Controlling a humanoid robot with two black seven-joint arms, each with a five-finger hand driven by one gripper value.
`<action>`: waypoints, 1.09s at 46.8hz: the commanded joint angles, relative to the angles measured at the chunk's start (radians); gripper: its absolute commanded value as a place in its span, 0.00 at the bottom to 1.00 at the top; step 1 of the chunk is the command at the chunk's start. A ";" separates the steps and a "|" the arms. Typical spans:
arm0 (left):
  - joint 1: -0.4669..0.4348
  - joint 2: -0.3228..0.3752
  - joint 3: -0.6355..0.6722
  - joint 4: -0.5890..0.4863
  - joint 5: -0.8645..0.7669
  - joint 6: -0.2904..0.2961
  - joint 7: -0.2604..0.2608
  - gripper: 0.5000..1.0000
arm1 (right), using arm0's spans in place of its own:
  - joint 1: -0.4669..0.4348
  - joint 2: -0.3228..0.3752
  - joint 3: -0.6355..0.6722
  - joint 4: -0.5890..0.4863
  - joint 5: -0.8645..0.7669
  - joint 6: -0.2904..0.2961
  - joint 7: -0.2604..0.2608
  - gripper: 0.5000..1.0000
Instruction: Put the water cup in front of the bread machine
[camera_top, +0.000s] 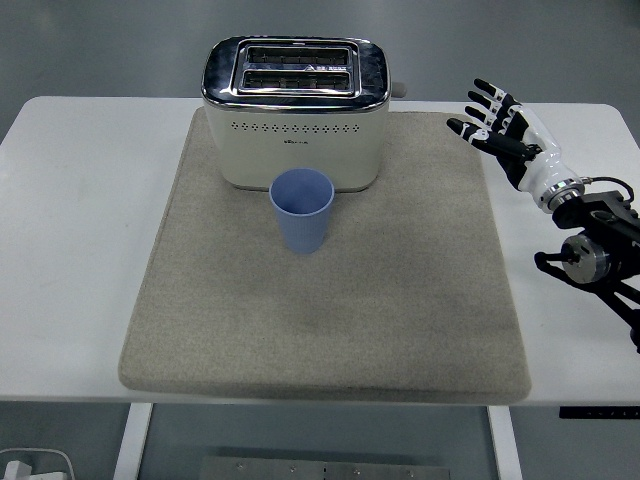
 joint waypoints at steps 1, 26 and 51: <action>-0.001 0.000 0.000 0.000 0.000 0.000 0.000 1.00 | 0.016 -0.001 0.001 -0.005 0.033 0.033 -0.104 0.84; -0.001 0.000 0.000 0.000 0.000 0.000 0.000 1.00 | 0.050 0.083 0.099 -0.047 0.035 0.042 -0.078 0.84; -0.001 0.000 0.000 0.000 0.000 0.000 0.000 1.00 | 0.040 0.140 0.153 -0.082 0.023 0.051 -0.069 0.84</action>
